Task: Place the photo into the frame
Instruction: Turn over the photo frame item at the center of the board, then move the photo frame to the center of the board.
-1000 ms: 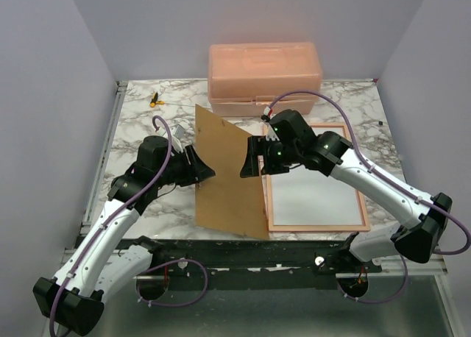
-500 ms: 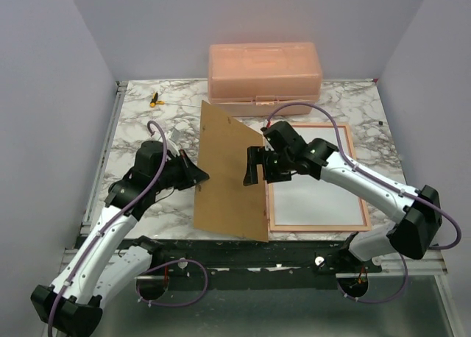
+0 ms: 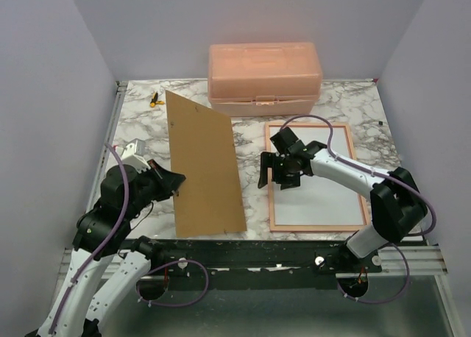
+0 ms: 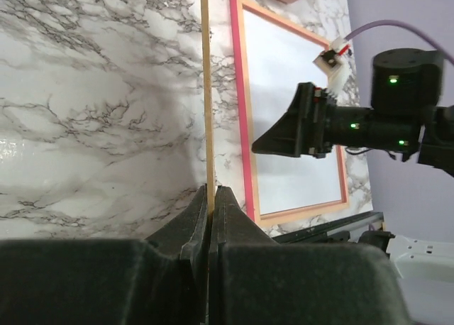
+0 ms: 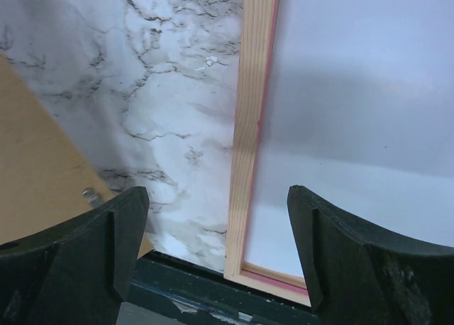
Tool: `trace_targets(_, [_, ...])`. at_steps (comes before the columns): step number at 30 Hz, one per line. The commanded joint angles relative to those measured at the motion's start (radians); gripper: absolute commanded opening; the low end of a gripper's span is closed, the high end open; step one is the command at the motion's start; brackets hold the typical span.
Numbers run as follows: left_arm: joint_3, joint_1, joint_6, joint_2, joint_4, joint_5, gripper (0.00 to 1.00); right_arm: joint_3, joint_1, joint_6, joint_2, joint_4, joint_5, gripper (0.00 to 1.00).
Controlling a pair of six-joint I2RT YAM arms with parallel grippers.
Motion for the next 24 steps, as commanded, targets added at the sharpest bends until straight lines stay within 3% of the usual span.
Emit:
trace_targets(1, [0.069,0.001,-0.036,-0.052,0.052,-0.019,0.00,-0.010,-0.003,-0.016,0.059,0.068,-0.001,0.86])
trace_targets(9, [0.115,0.001,-0.067,-0.088,0.058,-0.006,0.00,0.007,-0.002,-0.017,0.139,0.109,-0.021,0.70])
trace_targets(19, [0.131,0.001,-0.085,-0.128,0.086,0.002,0.00,0.007,0.000,-0.019,0.189,0.150,-0.109,0.62])
trace_targets(24, [0.148,0.001,-0.082,-0.148,0.088,-0.009,0.00,0.016,0.014,-0.007,0.188,0.175,-0.141,0.52])
